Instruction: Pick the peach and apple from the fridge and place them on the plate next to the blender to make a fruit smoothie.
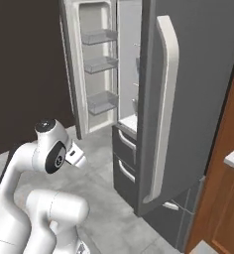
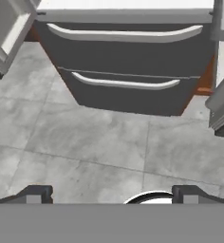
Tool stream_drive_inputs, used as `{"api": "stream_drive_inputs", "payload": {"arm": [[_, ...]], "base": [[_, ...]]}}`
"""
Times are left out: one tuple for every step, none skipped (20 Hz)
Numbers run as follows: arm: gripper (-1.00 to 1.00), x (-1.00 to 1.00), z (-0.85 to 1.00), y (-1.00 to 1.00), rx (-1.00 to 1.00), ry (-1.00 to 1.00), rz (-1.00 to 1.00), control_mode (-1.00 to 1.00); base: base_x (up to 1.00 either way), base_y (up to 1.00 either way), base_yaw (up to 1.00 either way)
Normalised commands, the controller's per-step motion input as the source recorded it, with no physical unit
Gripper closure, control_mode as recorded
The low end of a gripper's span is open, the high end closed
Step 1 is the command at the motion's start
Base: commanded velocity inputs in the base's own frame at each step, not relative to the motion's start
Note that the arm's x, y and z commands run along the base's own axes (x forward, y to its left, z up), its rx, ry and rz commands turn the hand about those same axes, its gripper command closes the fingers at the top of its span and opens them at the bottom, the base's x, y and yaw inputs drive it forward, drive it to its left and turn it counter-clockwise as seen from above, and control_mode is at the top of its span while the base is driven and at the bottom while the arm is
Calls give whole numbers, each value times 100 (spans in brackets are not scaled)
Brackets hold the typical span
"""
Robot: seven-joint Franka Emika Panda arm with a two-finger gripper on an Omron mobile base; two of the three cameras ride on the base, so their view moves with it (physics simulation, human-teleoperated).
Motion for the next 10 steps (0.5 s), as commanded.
{"api": "stream_drive_inputs", "payload": {"arm": [[-100, 0, 0, 0, 0, 0, 0, 100], [-100, 0, 0, 0, 0, 0, 0, 100], [-100, 0, 0, 0, 0, 0, 0, 100], [-100, 0, 0, 0, 0, 0, 0, 100], [-100, 0, 0, 0, 0, 0, 0, 100], [-100, 0, 0, 0, 0, 0, 0, 100], [-100, 0, 0, 0, 0, 0, 0, 100], [-100, 0, 0, 0, 0, 0, 0, 100], [-100, 0, 0, 0, 0, 0, 0, 100], [-100, 0, 0, 0, 0, 0, 0, 100]], "base": [[61, 29, -50], [65, 40, -48], [69, 42, -46], [68, 36, -44], [75, 19, -44], [77, 13, -45], [76, 18, -45], [73, 19, -45], [71, 16, -45], [65, 6, -43]]}}
